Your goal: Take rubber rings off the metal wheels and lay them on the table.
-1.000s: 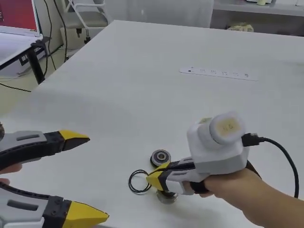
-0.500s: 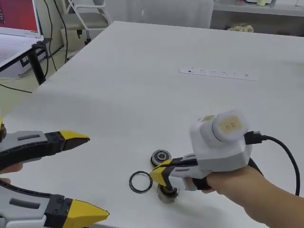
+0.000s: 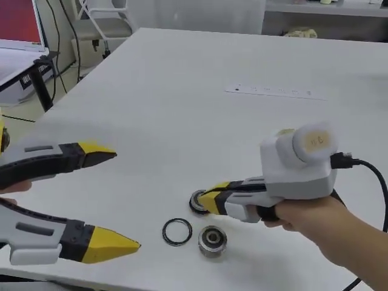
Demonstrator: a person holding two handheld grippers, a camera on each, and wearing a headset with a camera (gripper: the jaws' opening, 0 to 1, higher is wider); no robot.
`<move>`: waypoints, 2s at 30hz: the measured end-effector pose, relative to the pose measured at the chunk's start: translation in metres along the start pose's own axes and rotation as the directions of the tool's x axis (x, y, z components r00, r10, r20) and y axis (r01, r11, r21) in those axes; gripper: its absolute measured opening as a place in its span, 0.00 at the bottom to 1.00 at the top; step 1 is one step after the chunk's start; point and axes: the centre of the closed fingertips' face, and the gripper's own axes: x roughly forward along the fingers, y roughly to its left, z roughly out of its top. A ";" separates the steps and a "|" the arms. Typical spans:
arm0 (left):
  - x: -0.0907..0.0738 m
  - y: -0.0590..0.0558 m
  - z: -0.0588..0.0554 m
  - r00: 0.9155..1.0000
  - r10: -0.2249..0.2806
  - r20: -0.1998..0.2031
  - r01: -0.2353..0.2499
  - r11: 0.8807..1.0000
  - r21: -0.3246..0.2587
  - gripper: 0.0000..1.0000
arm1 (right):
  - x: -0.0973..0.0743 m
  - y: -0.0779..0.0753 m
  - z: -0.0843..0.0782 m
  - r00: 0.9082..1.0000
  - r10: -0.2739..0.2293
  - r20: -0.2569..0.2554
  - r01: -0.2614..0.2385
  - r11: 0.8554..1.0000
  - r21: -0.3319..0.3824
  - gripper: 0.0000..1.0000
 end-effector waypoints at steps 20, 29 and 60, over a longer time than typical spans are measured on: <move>0.064 0.030 0.057 0.991 -0.106 0.084 0.096 0.989 0.115 0.60 | -0.023 -0.026 -0.005 0.999 -0.050 0.003 0.051 0.996 -0.075 0.06; 0.106 0.042 0.029 0.991 -0.131 -0.010 0.130 0.979 0.159 0.45 | -0.024 -0.032 -0.018 0.997 -0.066 -0.041 0.061 0.993 -0.099 0.06; 0.148 0.026 -0.047 0.987 -0.107 -0.119 0.117 0.990 0.082 0.10 | -0.018 -0.029 -0.028 0.997 -0.042 -0.069 0.036 0.997 -0.075 0.05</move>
